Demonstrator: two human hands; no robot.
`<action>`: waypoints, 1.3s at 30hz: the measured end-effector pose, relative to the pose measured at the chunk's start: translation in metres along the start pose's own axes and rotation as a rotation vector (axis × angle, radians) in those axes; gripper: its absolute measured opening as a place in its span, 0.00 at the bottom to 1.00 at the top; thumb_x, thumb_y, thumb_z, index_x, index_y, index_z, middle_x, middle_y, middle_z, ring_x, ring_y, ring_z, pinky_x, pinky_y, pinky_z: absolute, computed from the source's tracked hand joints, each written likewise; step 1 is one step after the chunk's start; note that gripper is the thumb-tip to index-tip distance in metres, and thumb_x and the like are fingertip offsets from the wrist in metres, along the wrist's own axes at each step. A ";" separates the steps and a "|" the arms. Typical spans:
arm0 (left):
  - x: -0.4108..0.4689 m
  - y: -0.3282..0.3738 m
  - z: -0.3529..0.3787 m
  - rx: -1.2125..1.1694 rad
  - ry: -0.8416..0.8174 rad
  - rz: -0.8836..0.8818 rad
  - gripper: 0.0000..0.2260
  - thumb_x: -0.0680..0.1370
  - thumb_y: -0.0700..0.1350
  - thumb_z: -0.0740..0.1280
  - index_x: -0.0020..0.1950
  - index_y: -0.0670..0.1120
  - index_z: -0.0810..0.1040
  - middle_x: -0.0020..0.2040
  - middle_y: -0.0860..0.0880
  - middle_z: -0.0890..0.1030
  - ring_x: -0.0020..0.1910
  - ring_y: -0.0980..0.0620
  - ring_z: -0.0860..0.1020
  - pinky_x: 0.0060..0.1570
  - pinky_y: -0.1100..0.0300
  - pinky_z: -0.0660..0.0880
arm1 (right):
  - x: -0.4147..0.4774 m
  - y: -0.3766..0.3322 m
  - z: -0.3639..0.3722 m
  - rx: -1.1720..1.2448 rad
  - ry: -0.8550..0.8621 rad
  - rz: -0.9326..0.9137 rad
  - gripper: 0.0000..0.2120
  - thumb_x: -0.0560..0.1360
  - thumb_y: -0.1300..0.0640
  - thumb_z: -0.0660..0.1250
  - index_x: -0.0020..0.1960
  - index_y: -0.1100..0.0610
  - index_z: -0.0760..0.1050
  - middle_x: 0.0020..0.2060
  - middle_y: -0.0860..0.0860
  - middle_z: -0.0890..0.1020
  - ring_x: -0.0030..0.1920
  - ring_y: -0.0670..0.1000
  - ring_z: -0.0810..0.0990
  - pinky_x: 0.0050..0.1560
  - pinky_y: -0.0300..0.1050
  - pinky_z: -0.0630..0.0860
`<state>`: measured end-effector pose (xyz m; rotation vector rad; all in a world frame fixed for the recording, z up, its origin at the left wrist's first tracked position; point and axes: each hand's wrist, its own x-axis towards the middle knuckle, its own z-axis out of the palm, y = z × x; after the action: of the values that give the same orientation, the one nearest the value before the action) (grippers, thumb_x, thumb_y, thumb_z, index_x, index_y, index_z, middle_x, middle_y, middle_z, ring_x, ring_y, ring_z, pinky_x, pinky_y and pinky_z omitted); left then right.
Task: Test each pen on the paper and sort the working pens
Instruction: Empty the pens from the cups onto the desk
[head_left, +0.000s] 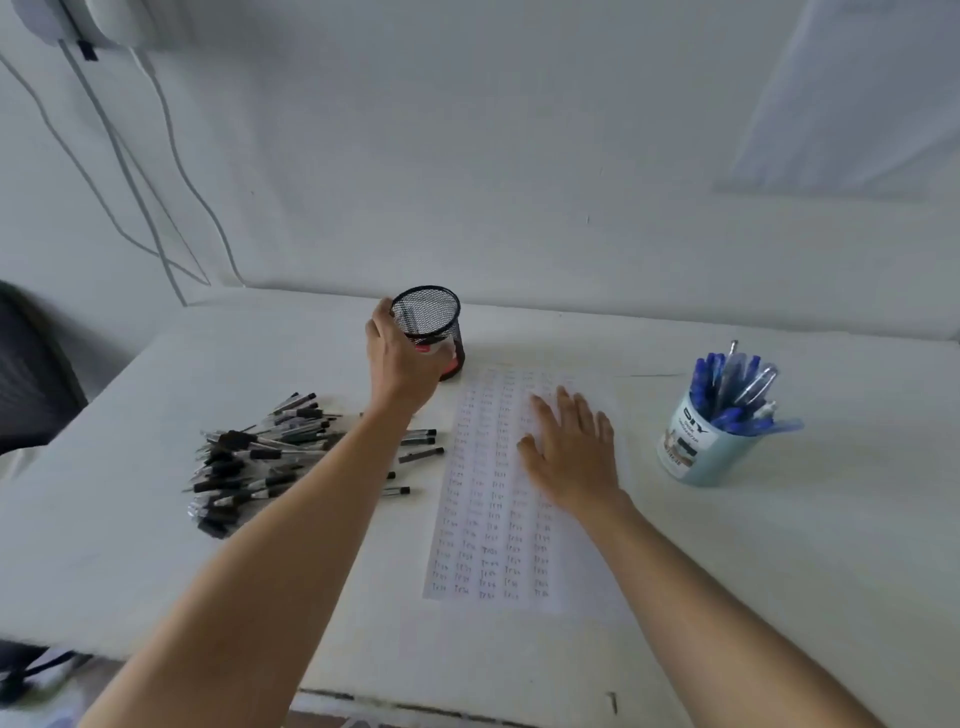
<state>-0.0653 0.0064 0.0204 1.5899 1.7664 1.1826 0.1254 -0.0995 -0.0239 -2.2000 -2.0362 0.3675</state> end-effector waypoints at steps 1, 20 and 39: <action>0.004 -0.001 0.006 0.012 0.001 -0.010 0.38 0.72 0.47 0.75 0.77 0.43 0.59 0.70 0.44 0.66 0.68 0.44 0.68 0.69 0.52 0.67 | 0.000 0.000 0.000 -0.001 0.002 -0.002 0.29 0.82 0.44 0.49 0.81 0.48 0.48 0.81 0.53 0.46 0.80 0.55 0.42 0.78 0.58 0.40; -0.075 0.021 0.060 0.279 -0.189 0.413 0.18 0.74 0.39 0.68 0.63 0.45 0.77 0.66 0.45 0.74 0.68 0.43 0.66 0.65 0.45 0.66 | -0.013 0.016 -0.010 0.545 0.422 0.018 0.13 0.75 0.58 0.64 0.58 0.55 0.79 0.62 0.52 0.80 0.65 0.54 0.75 0.66 0.51 0.71; -0.129 0.028 0.104 0.732 -0.626 0.478 0.31 0.82 0.64 0.48 0.82 0.53 0.49 0.83 0.50 0.47 0.81 0.45 0.44 0.79 0.45 0.41 | -0.067 0.104 -0.028 1.063 0.665 0.340 0.43 0.64 0.56 0.78 0.71 0.58 0.59 0.63 0.50 0.73 0.55 0.44 0.78 0.54 0.36 0.75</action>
<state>0.0614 -0.0897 -0.0342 2.5425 1.4828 0.0827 0.2287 -0.1731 -0.0166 -1.6088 -0.7932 0.4971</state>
